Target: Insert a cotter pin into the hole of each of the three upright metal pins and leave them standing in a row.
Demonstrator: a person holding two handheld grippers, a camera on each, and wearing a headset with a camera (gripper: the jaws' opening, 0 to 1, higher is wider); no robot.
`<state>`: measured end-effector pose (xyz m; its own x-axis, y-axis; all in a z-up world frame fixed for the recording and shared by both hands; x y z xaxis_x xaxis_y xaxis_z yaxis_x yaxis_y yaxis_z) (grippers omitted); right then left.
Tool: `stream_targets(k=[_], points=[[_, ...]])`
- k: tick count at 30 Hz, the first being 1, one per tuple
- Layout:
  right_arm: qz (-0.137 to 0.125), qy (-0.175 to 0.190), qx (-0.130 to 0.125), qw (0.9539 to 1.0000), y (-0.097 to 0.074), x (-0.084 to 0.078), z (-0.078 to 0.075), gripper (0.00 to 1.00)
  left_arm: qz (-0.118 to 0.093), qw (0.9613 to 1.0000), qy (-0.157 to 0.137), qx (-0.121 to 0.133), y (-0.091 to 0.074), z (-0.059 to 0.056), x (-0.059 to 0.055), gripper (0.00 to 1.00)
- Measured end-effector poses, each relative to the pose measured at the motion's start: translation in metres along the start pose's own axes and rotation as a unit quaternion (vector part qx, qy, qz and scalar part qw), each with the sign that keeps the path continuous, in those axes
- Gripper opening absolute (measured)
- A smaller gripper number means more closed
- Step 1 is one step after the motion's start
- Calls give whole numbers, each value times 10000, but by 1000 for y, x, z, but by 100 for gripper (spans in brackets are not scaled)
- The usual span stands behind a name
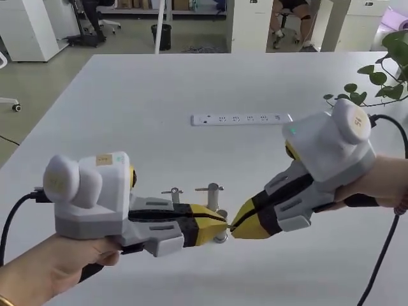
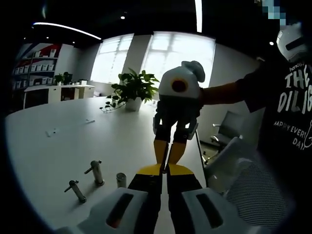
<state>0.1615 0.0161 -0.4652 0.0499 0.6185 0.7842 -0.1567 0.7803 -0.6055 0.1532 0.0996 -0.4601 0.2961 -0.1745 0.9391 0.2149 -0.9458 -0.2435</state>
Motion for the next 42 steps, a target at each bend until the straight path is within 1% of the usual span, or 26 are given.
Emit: stream_targets(k=[8, 12, 16, 20, 24, 25, 27, 31, 32, 33, 37, 41, 42], points=[[209, -257, -58, 9994, 1, 3, -1, 0, 25, 9999, 113, 99, -1, 3, 1, 1], [379, -408, -138, 9984, 2, 4, -2, 0, 53, 9997, 146, 187, -1, 5, 0, 2], [552, -470, -208, 9972, 1, -1, -5, 0, 92, 9993, 216, 291, -2, 8, -1, 3], [720, -501, -264, 9958, 1, -6, -8, 0, 145, 9984, 302, 447, -3, 12, -3, 9], [845, -487, -377, 9945, 0, -11, -13, 0, 217, 9977, 323, 552, -4, 14, -5, 10], [932, -467, -431, 9936, -1, -14, -15, 0, 280, 9970, 362, 619, -4, 16, -7, 10], [1047, -486, -512, 9920, -2, -19, -20, 0, 339, 9960, 405, 718, -4, 18, -10, 11], [1249, -415, -628, 9893, -4, -28, -25, 0, 405, 9945, 441, 863, -2, 21, -15, 14], [1304, -391, -667, 9884, -5, -30, -27, 0, 426, 9933, 517, 942, -1, 22, -17, 15], [1359, -407, -689, 9875, -5, -31, -28, 0, 439, 9929, 550, 956, -1, 22, -17, 16], [1521, -384, -744, 9848, -6, -36, -30, 0, 465, 9925, 526, 999, 2, 23, -21, 18], [1646, -365, -787, 9825, -5, -41, -34, 0, 486, 9912, 491, 1133, 5, 26, -25, 20], [1753, -392, -818, 9803, -6, -45, -37, 0, 486, 9902, 491, 1215, 5, 28, -27, 21]])
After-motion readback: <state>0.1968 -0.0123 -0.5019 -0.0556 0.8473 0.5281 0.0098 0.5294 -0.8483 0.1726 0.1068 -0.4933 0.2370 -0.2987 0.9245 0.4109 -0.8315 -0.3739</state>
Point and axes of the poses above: the centre of the closed fingertips' face, and the gripper's own axes: y roughly forward along the fingers, z roughly to its left, x roughly out of its top, the point moved 5 cm from there along -y, roughly backward along the fingers
